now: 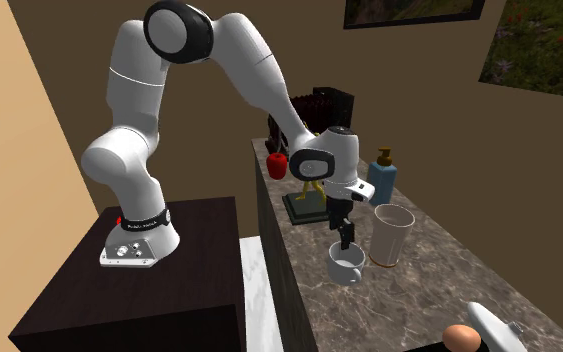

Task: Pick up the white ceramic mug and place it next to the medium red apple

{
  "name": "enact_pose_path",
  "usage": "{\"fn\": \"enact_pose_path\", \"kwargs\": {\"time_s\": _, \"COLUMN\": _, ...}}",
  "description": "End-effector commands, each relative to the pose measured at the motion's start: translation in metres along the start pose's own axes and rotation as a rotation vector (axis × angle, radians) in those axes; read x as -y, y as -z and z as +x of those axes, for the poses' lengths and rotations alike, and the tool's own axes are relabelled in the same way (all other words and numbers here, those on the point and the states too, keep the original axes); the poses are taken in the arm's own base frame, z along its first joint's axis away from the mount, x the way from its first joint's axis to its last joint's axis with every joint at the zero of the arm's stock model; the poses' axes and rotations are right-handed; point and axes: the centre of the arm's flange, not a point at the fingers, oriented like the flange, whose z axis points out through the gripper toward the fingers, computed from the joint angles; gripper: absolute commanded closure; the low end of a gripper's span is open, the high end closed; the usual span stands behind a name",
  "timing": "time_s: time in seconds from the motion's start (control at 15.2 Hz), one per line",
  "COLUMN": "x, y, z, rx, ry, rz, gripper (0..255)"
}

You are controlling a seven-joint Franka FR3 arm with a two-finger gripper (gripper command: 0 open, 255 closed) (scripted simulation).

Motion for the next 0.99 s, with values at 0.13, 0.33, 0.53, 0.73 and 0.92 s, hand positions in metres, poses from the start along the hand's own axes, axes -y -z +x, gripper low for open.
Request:
{"fn": "enact_pose_path", "kwargs": {"time_s": 0.13, "x": -0.001, "y": -0.024, "z": 0.004, "rx": 0.001, "ry": -0.001, "rz": -0.002, "gripper": 0}}
{"fn": "enact_pose_path", "kwargs": {"time_s": 0.33, "x": -0.001, "y": -0.040, "z": 0.004, "rx": 0.001, "ry": -0.001, "rz": -0.002, "gripper": 0}}
{"fn": "enact_pose_path", "kwargs": {"time_s": 0.53, "x": -0.001, "y": -0.043, "z": 0.004, "rx": 0.001, "ry": -0.001, "rz": -0.002, "gripper": 0}}
{"fn": "enact_pose_path", "kwargs": {"time_s": 0.73, "x": -0.001, "y": -0.043, "z": 0.004, "rx": 0.001, "ry": -0.001, "rz": -0.002, "gripper": 0}}
{"fn": "enact_pose_path", "kwargs": {"time_s": 0.92, "x": -0.001, "y": -0.043, "z": 0.004, "rx": 0.001, "ry": -0.001, "rz": -0.002, "gripper": 255}}
